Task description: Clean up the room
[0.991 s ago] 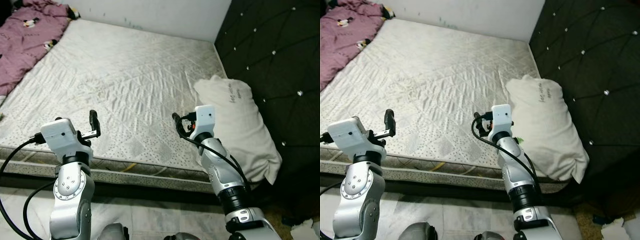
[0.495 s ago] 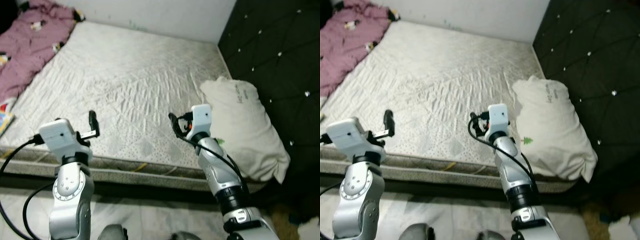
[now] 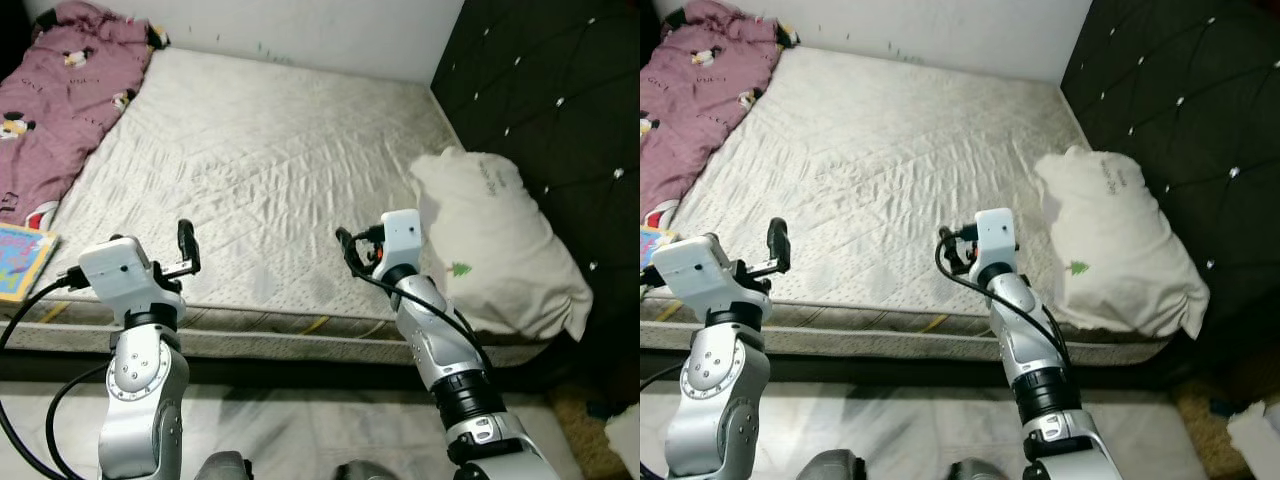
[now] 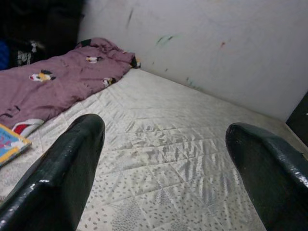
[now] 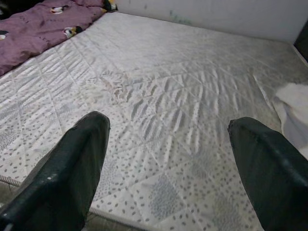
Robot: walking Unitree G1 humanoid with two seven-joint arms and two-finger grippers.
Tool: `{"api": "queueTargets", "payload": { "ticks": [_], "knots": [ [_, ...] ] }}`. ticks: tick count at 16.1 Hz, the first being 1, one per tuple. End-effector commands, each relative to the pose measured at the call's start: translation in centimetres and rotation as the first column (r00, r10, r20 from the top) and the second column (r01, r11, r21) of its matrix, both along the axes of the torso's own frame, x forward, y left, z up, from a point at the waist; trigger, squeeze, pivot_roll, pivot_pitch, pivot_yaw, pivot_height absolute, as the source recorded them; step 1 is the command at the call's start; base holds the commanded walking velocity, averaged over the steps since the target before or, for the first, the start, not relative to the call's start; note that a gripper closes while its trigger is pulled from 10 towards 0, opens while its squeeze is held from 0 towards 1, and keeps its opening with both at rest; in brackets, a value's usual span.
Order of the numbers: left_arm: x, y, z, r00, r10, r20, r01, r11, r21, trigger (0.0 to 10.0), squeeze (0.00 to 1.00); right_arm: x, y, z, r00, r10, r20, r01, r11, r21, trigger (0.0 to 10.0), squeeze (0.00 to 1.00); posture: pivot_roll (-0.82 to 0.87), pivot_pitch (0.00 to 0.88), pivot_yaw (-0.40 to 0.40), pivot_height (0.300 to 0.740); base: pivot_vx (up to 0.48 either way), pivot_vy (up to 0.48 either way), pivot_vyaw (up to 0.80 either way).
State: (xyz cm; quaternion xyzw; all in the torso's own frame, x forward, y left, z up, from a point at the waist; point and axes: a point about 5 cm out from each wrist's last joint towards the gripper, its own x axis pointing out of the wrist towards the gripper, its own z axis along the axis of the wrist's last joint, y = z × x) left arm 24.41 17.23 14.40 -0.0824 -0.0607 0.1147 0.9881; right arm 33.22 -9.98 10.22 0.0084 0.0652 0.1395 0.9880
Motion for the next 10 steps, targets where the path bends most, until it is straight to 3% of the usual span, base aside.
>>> {"api": "queueTargets", "payload": {
  "ticks": [1,3,10],
  "knots": [
    [0.05,-0.80,0.17,1.000,-0.024,0.010,0.024,1.000,-0.012,10.0,0.00,-0.01,-1.21,-0.24,0.999,-0.035,-0.010,0.035,0.999,-0.009,10.0,0.00,0.13,0.047,-0.108,0.740,0.000,0.000,0.00],
    [-0.09,-1.00,0.32,0.998,-0.057,0.025,0.058,0.998,-0.022,10.0,0.00,-0.02,-1.18,-0.25,0.999,-0.032,-0.011,0.032,0.999,-0.009,10.0,0.00,0.13,0.047,-0.108,0.740,0.000,0.000,0.00],
    [-0.20,-0.97,0.31,0.997,-0.065,0.030,0.066,0.998,-0.023,10.0,0.00,-0.05,-1.05,-0.34,1.000,-0.019,-0.013,0.019,1.000,-0.012,10.0,0.00,0.13,0.047,-0.108,0.740,0.345,0.000,0.00]
  ]
}}
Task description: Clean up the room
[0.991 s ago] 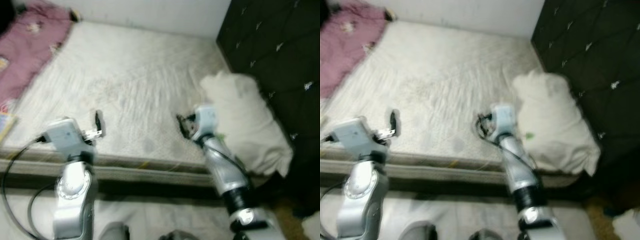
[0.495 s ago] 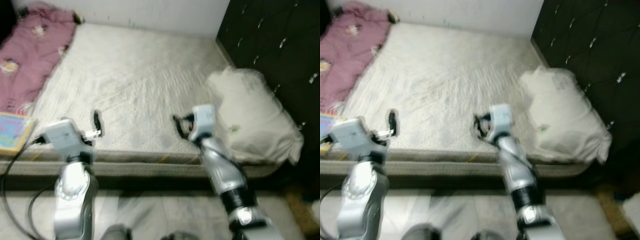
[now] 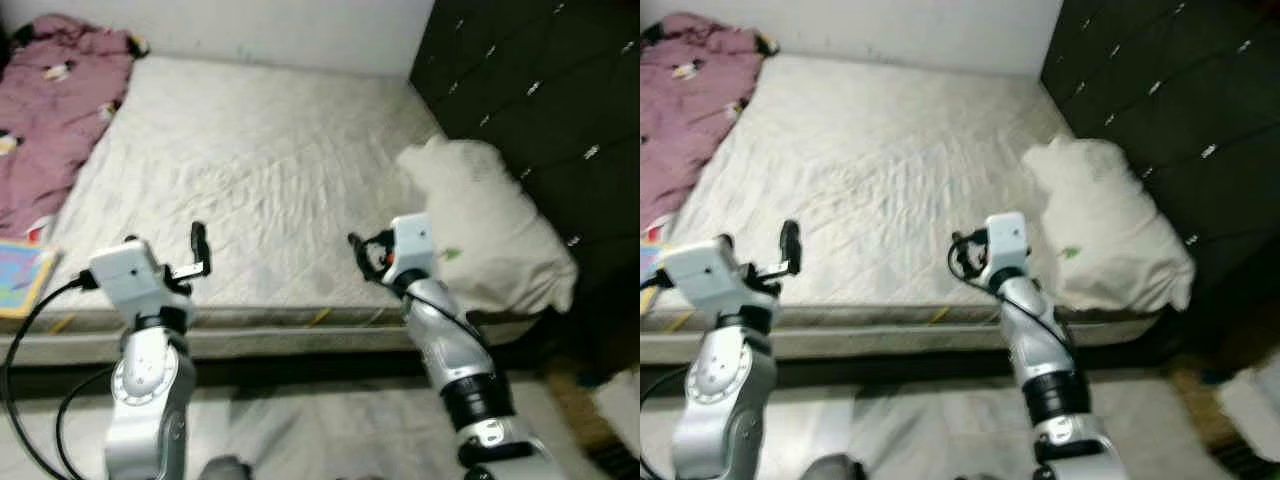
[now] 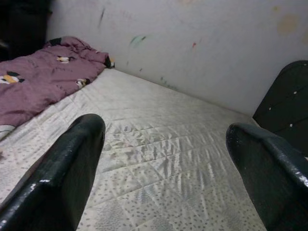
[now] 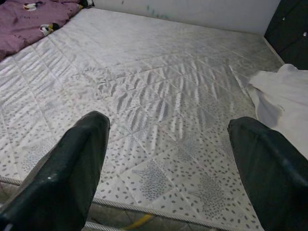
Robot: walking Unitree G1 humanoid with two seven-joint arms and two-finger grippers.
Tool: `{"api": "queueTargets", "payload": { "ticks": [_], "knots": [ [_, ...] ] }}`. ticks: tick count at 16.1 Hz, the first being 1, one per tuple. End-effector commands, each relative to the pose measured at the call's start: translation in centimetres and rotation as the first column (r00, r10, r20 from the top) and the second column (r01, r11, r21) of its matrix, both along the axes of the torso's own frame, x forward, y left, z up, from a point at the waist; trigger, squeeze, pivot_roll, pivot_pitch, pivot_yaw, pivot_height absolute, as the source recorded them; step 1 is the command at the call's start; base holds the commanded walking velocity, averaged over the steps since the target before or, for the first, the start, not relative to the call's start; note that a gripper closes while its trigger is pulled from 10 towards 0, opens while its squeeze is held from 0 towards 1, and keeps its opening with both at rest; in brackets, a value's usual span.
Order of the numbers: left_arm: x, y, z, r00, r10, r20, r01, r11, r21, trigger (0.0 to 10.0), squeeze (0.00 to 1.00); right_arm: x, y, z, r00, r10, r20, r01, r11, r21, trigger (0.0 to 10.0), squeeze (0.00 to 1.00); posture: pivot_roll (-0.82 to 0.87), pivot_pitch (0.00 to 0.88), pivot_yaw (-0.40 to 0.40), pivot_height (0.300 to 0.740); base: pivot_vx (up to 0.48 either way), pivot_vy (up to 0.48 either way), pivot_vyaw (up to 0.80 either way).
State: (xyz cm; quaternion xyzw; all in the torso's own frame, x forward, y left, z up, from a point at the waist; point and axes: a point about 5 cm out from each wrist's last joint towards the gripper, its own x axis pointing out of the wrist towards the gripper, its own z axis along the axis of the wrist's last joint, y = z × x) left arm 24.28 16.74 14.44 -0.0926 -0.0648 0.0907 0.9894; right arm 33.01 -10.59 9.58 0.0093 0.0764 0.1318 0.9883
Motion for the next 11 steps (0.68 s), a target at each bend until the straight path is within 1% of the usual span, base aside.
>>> {"api": "queueTargets", "payload": {
  "ticks": [1,11],
  "knots": [
    [-0.07,-0.46,0.27,1.000,-0.017,0.015,0.017,1.000,-0.007,10.0,0.00,0.16,-0.41,0.29,1.000,-0.003,0.009,0.003,1.000,-0.010,10.0,0.00,0.13,0.047,-0.108,0.740,0.386,0.000,0.00],
    [0.00,-0.44,0.23,1.000,-0.019,0.011,0.019,1.000,0.000,10.0,0.00,0.29,-0.40,0.17,1.000,-0.001,0.007,0.001,1.000,-0.013,10.0,0.00,0.14,0.041,-0.111,0.740,0.369,0.000,0.00]
  ]
}}
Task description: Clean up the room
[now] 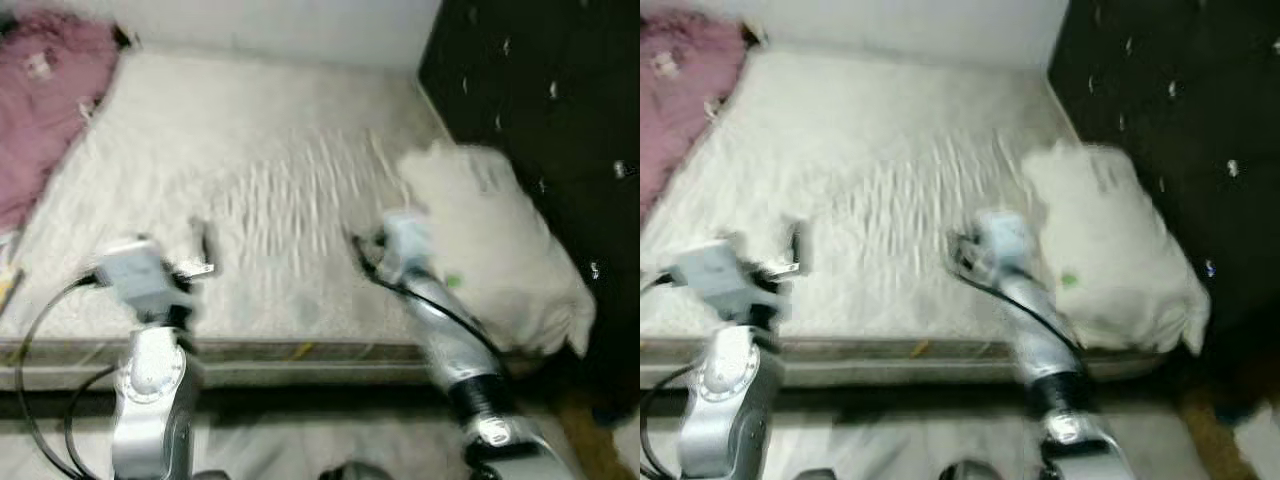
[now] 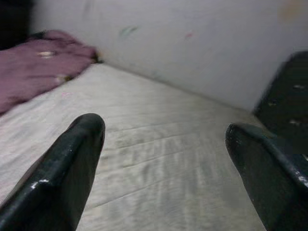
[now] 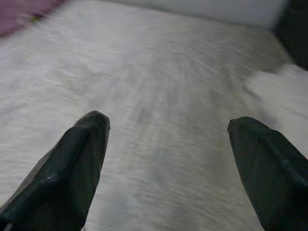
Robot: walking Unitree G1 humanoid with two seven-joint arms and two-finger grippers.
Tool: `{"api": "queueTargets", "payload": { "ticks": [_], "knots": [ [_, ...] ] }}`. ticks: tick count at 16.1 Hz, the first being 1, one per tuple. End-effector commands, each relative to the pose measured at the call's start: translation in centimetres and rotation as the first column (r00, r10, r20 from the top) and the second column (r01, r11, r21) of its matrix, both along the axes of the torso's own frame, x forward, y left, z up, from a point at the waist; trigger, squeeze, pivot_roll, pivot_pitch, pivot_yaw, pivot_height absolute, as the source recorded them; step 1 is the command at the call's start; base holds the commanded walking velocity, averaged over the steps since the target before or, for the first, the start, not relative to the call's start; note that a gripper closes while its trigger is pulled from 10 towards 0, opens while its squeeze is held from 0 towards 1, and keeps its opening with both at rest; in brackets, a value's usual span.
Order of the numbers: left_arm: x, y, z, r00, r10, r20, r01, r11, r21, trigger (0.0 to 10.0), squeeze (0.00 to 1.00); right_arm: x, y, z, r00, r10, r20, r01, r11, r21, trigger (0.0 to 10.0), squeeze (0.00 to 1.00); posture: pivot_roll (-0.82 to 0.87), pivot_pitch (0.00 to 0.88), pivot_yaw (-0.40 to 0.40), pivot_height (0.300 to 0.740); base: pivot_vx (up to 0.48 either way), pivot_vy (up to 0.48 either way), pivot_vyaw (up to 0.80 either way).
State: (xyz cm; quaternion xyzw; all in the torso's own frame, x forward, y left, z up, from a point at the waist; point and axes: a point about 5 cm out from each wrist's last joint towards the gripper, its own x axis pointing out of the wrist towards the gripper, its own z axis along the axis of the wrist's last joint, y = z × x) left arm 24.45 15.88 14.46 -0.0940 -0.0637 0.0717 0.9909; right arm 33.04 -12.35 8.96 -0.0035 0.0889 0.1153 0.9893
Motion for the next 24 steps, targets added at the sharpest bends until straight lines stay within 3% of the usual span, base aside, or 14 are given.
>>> {"api": "queueTargets", "payload": {
  "ticks": [1,6,9,24],
  "knots": [
    [-0.18,0.42,0.22,1.000,0.020,0.009,-0.020,1.000,0.000,10.0,0.00,0.27,1.35,0.80,0.999,0.028,0.028,-0.028,0.999,0.018,10.0,0.00,0.14,0.043,-0.109,0.740,0.337,0.000,0.00],
    [0.07,0.43,-0.35,0.999,0.041,-0.030,-0.042,0.999,-0.019,10.0,0.00,0.28,1.34,0.66,0.999,0.023,0.023,-0.023,1.000,0.020,10.0,0.00,0.14,0.045,-0.107,0.740,0.000,0.000,0.00],
    [0.20,0.37,-0.29,0.999,0.032,-0.025,-0.033,0.999,-0.021,10.0,0.00,0.40,1.28,0.61,1.000,0.020,0.020,-0.020,1.000,0.020,10.0,0.00,0.14,0.047,-0.108,0.740,0.000,0.480,-0.65],
    [0.14,0.29,-0.27,0.999,0.044,-0.023,-0.045,0.998,-0.036,10.0,0.00,0.41,1.31,0.55,0.999,0.036,0.019,-0.037,0.999,0.018,10.0,0.00,0.13,0.045,-0.112,0.740,0.000,0.480,0.00]
  ]
}}
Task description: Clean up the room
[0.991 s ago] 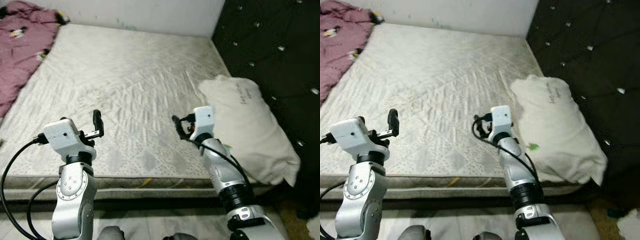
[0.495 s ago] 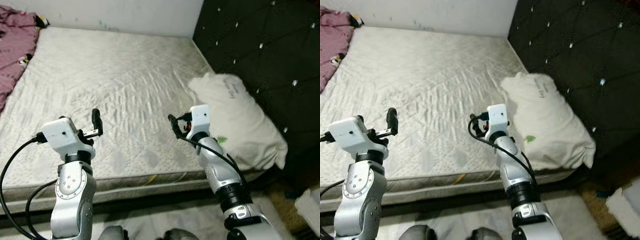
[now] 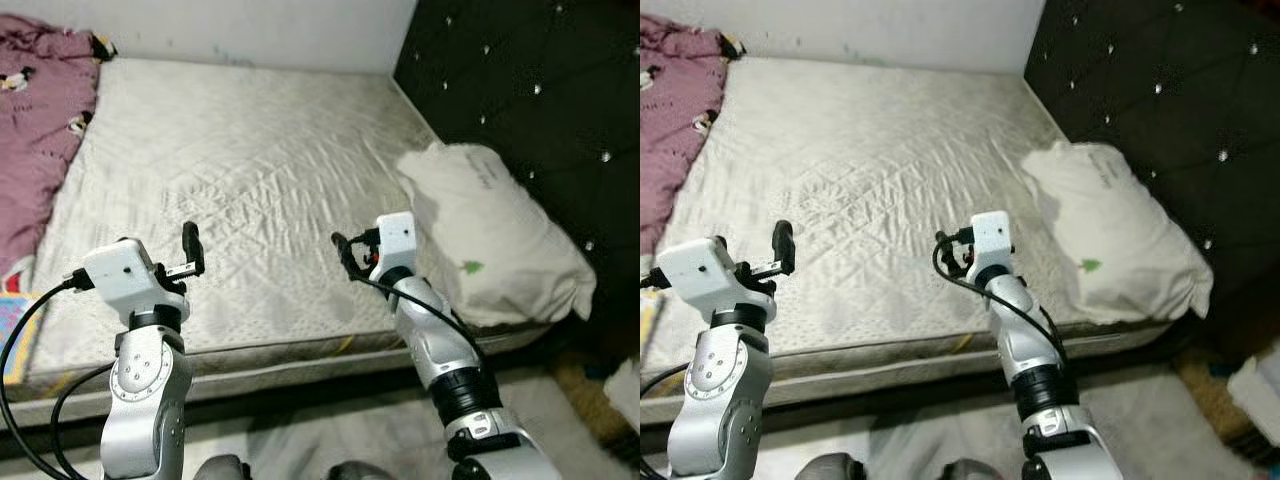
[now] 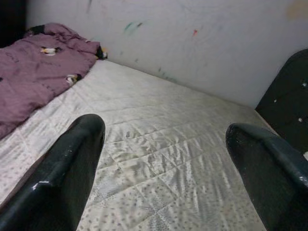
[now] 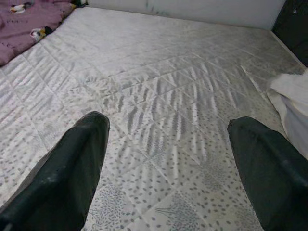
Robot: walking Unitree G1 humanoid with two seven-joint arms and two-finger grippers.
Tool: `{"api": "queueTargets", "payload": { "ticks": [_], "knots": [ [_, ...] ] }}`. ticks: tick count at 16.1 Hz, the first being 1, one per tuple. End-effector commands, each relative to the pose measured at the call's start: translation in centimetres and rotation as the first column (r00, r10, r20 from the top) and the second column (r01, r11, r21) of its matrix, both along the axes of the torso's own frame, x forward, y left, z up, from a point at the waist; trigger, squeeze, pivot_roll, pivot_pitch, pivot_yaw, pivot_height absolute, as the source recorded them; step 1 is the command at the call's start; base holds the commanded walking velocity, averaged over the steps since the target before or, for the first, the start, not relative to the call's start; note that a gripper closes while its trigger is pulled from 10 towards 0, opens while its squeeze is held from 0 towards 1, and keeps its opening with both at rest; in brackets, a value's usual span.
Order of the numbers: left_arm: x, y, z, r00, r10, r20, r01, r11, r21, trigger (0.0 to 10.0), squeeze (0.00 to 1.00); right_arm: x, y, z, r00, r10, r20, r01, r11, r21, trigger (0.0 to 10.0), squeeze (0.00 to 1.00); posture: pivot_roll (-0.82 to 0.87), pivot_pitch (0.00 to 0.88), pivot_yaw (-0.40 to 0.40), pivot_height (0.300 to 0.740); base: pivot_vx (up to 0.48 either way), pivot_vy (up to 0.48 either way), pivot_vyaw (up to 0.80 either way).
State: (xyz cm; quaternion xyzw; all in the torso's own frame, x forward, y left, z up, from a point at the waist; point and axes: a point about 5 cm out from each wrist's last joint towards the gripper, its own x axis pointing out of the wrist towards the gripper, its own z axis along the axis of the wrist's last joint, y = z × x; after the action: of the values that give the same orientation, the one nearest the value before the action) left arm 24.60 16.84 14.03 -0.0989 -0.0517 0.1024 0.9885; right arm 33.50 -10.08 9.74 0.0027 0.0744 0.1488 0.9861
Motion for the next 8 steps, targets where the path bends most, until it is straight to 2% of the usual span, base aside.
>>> {"api": "queueTargets", "payload": {
  "ticks": [1,6,8],
  "knots": [
    [-0.03,-0.67,0.16,1.000,-0.013,0.008,0.013,1.000,-0.020,10.0,0.00,-0.06,-0.96,-0.25,1.000,-0.030,-0.008,0.030,1.000,-0.003,10.0,0.00,0.13,0.044,-0.112,0.740,0.000,0.480,0.00],
    [-0.02,-0.62,0.28,1.000,-0.010,0.016,0.011,1.000,-0.005,10.0,0.00,-0.04,-0.79,-0.30,1.000,-0.016,-0.008,0.016,1.000,-0.014,10.0,0.00,0.13,0.044,-0.112,0.740,0.000,0.449,0.00],
    [-0.08,-0.70,0.53,0.999,-0.016,0.036,0.016,1.000,0.001,10.0,0.00,-0.03,-0.72,-0.27,1.000,-0.009,-0.005,0.009,1.000,-0.019,10.0,0.00,0.13,0.044,-0.112,0.740,0.000,0.000,0.00]
  ]
}}
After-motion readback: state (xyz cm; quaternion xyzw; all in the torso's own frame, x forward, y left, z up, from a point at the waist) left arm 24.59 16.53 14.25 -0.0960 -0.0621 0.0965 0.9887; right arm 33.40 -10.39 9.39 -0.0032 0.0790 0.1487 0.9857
